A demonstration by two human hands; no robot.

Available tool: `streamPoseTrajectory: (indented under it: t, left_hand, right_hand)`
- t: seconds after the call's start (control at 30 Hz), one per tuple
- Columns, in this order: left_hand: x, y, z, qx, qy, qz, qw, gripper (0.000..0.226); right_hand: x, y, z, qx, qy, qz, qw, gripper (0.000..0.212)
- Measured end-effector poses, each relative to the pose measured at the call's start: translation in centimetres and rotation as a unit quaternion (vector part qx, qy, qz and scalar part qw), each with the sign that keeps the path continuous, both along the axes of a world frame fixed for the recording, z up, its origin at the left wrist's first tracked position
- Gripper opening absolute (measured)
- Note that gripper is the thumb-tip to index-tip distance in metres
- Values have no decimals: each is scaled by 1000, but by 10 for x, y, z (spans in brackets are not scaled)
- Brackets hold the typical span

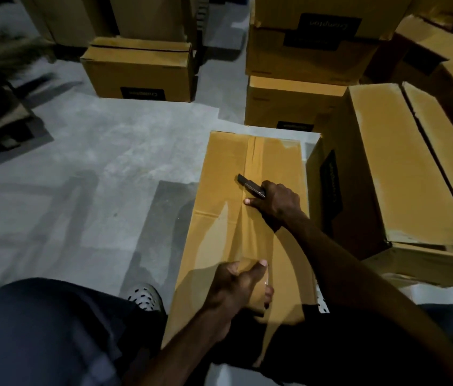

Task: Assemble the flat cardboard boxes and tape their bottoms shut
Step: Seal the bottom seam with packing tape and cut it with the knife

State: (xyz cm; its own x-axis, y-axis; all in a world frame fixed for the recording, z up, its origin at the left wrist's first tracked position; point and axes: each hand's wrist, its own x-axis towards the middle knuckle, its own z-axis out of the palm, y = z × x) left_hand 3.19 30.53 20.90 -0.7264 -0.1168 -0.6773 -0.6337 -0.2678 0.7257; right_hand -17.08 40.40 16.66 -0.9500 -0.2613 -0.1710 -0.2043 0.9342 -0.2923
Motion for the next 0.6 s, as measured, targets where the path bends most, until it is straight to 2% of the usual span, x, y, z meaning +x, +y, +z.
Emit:
streamPoseTrajectory:
  t: [0.1, 0.27, 0.47, 0.6]
  left_hand:
    - [12, 4, 2, 5, 32, 14, 999, 32]
    - [11, 12, 6, -24, 72, 30, 997, 28]
    - [23, 15, 0, -95, 102, 52, 989, 35]
    - [31, 10, 3, -130, 71, 65, 987, 33]
  right_hand:
    - [13, -4, 9, 13, 27, 24, 999, 55]
    - [48, 5, 23, 67, -3, 75, 995, 65]
    - [67, 10, 15, 40, 6, 39, 998, 67]
    - [73, -1, 8, 39, 19, 10, 999, 76]
